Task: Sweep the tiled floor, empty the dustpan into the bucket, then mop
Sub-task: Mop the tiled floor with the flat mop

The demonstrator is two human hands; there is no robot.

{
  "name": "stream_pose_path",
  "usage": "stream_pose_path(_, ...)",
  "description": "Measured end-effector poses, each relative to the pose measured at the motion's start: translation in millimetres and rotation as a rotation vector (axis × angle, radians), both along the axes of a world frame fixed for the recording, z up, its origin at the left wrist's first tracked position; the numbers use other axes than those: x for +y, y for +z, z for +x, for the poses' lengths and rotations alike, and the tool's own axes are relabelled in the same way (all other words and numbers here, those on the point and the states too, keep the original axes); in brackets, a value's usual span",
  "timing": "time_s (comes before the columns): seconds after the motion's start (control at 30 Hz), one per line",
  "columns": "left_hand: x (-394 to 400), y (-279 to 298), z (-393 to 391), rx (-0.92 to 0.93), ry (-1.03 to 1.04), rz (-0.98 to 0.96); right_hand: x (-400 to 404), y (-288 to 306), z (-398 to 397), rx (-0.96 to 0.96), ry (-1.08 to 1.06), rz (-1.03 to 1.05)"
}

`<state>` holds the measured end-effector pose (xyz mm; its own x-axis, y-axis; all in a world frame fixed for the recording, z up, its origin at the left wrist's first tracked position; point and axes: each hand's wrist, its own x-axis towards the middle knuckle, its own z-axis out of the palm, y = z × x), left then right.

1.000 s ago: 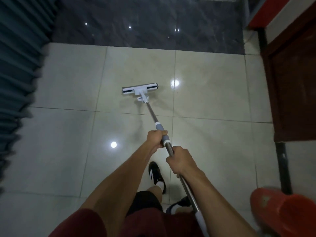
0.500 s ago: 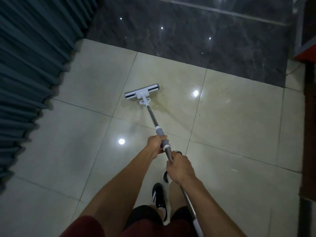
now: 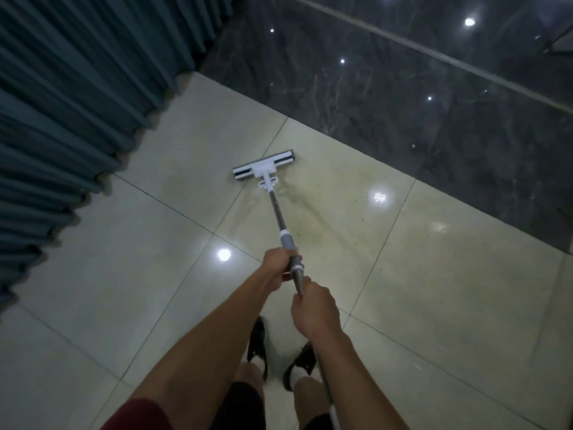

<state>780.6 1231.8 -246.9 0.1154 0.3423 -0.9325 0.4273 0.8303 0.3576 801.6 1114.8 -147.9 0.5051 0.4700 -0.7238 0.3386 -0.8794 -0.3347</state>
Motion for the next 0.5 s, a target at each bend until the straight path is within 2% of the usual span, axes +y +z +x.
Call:
stream_pose_path(0.2, 88.6, -17.9, 18.7, -0.005, -0.008, 0.006, 88.3, -5.3, 21.8, 0.009, 0.018, -0.018)
stream_pose_path(0.5, 245.8, -39.4, 43.1, -0.041, -0.043, 0.036, 246.9, -22.5, 38.1, -0.008, -0.063, -0.001)
